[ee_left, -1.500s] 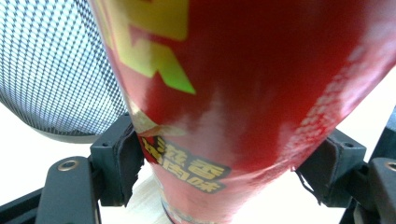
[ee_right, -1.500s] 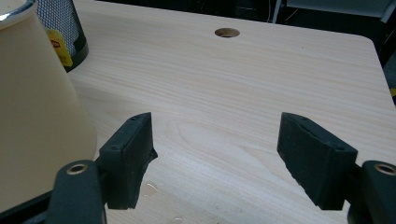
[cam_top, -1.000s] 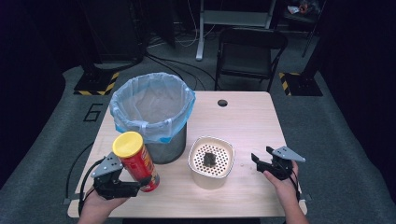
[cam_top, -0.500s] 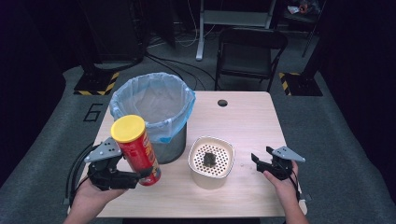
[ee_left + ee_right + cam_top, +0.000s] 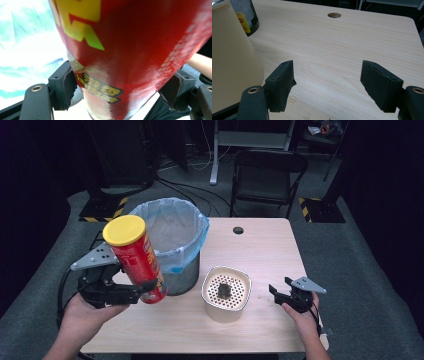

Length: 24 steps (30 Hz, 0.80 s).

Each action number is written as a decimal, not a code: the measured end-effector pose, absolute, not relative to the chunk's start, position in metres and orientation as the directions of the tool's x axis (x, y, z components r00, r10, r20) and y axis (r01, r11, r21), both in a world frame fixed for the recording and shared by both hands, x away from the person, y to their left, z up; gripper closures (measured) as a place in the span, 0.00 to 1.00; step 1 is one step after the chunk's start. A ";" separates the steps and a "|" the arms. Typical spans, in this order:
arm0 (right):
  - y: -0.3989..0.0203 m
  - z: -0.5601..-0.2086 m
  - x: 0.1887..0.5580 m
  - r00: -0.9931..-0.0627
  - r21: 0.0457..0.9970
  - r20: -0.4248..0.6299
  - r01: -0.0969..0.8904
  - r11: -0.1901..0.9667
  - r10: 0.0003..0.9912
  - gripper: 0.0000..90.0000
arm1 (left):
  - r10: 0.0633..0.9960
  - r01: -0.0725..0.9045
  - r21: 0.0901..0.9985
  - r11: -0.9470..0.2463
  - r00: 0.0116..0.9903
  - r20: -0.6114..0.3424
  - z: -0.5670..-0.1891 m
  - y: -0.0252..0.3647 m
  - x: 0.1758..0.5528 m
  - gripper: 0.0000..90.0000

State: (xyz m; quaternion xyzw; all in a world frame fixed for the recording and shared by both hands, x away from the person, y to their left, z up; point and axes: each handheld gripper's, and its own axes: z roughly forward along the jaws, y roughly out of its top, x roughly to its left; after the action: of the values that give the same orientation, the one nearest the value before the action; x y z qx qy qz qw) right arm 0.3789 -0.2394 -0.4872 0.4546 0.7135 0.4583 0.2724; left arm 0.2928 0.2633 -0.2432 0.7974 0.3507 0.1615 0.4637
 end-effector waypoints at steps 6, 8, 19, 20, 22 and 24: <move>-0.239 -0.488 0.379 -0.433 0.901 0.028 0.402 0.165 0.901 0.29 | 0.706 0.407 0.857 -0.316 0.704 -0.074 -0.222 0.270 0.296 0.26; -0.239 -0.488 0.379 -0.435 0.900 0.023 0.400 0.171 0.900 0.29 | 0.705 0.399 0.860 -0.319 0.706 -0.066 -0.217 0.271 0.298 0.26; -0.238 -0.489 0.380 -0.437 0.899 0.021 0.402 0.175 0.899 0.29 | 0.708 0.382 0.863 -0.332 0.705 -0.039 -0.187 0.272 0.324 0.26; -0.238 -0.489 0.380 -0.436 0.899 0.020 0.402 0.175 0.900 0.29 | 0.707 0.384 0.863 -0.329 0.706 -0.044 -0.184 0.272 0.333 0.26; -0.238 -0.489 0.380 -0.437 0.899 0.021 0.401 0.174 0.899 0.29 | 0.710 0.385 0.865 -0.321 0.703 -0.050 -0.182 0.272 0.341 0.26; -0.238 -0.489 0.380 -0.435 0.898 0.022 0.404 0.174 0.900 0.29 | 0.713 0.388 0.865 -0.319 0.700 -0.051 -0.181 0.272 0.350 0.26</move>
State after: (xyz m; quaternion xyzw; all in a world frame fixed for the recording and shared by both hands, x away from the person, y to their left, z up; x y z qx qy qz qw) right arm 0.3798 -0.2378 -0.4888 0.4556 0.7156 0.4535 0.2734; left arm 0.3498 0.2717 -0.1814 0.7935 0.3468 0.1728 0.4693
